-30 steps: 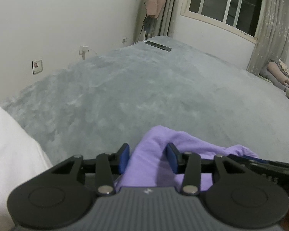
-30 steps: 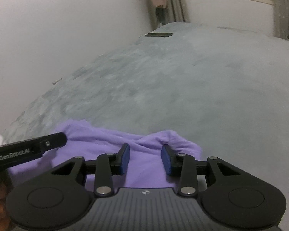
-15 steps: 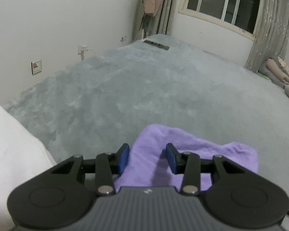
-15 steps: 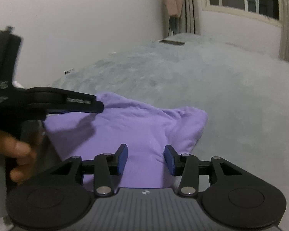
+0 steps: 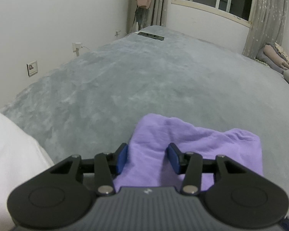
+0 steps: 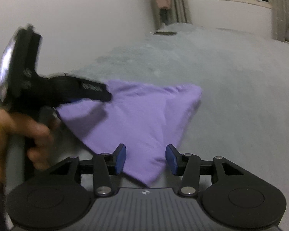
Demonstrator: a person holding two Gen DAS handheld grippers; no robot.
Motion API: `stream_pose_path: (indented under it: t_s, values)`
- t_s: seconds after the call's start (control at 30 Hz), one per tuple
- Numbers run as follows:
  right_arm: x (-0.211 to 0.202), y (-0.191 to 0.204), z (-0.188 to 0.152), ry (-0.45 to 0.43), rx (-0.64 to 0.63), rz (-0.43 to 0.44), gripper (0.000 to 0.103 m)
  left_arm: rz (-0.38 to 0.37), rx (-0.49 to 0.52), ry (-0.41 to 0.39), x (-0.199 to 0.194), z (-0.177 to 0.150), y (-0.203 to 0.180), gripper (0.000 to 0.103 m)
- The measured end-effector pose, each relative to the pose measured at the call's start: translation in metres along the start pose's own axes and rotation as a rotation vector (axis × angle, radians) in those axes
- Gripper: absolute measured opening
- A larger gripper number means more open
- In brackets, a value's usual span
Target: Fold clothes
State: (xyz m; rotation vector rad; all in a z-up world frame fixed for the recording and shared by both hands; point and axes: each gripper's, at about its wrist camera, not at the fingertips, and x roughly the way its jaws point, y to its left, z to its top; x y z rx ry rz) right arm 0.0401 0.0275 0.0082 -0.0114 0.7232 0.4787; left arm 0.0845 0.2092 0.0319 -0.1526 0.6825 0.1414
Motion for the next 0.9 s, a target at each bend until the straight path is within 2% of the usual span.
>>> stream_pose_path:
  t_s: [0.23,0.5,0.53,0.6,0.63,0.67,0.8,0.9]
  values:
    - [-0.014,-0.006,-0.013,-0.006,0.067,0.048,0.048,-0.02,0.036,-0.044,-0.017,0.0,-0.011,0.042]
    - [-0.019,-0.009,-0.016,-0.032,0.106,0.071,0.048,-0.016,0.064,-0.025,-0.018,-0.006,-0.02,0.042]
    - [-0.021,-0.011,-0.015,-0.043,0.117,0.079,0.046,-0.015,0.069,-0.025,-0.018,-0.005,-0.021,0.042]
    - [-0.025,-0.013,-0.014,-0.075,0.127,0.089,0.032,-0.018,0.071,-0.023,-0.018,-0.005,-0.023,0.042]
    - [-0.027,-0.012,-0.012,-0.089,0.118,0.084,0.021,-0.019,0.072,-0.022,-0.018,-0.005,-0.023,0.042]
    - [-0.03,-0.011,-0.011,-0.102,0.106,0.078,0.017,-0.022,0.073,-0.023,-0.019,-0.004,-0.023,0.042]
    - [-0.034,-0.005,-0.008,-0.137,0.077,0.095,0.016,-0.034,0.08,-0.027,-0.022,-0.004,-0.024,0.042]
    - [-0.017,0.0,-0.014,-0.062,0.068,0.095,0.015,-0.001,0.081,0.007,-0.015,-0.005,-0.023,0.042]
